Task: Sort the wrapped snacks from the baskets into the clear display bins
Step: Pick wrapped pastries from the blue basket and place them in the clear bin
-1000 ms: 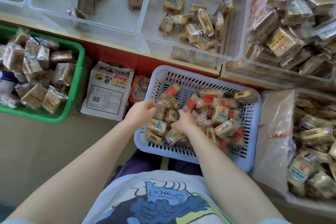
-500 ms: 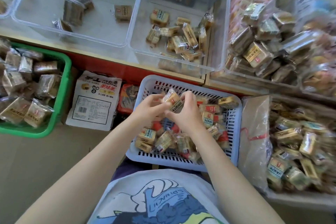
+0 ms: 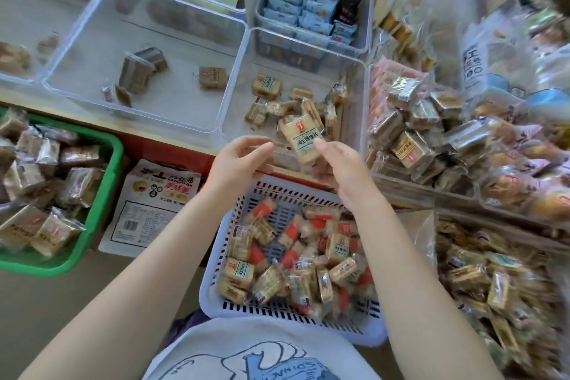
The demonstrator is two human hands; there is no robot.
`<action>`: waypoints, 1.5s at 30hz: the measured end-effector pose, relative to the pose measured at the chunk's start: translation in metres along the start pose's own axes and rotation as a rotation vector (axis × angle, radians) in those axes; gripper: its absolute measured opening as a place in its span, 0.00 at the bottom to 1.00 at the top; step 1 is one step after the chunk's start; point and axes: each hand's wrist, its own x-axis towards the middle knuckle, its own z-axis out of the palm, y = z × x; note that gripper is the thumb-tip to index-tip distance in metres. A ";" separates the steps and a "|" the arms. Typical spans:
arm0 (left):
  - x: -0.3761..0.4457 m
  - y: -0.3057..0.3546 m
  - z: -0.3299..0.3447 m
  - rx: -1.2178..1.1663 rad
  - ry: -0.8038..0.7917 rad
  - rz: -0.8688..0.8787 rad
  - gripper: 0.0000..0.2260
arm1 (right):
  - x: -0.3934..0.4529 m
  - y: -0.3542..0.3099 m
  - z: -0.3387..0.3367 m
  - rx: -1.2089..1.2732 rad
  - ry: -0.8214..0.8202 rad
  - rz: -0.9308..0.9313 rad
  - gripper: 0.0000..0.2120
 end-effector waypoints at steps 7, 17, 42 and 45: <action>-0.001 -0.045 -0.019 0.184 0.104 -0.135 0.04 | 0.095 -0.020 0.042 -0.409 0.107 0.015 0.14; 0.004 -0.120 -0.018 0.864 -0.139 -0.222 0.08 | 0.009 0.031 0.038 -0.349 0.342 -0.454 0.08; -0.026 -0.083 0.001 0.287 -0.168 -0.149 0.28 | -0.043 0.128 -0.003 0.005 -0.269 0.236 0.17; -0.024 -0.048 0.007 0.092 -0.209 -0.089 0.26 | -0.044 0.100 -0.005 0.203 -0.344 0.169 0.21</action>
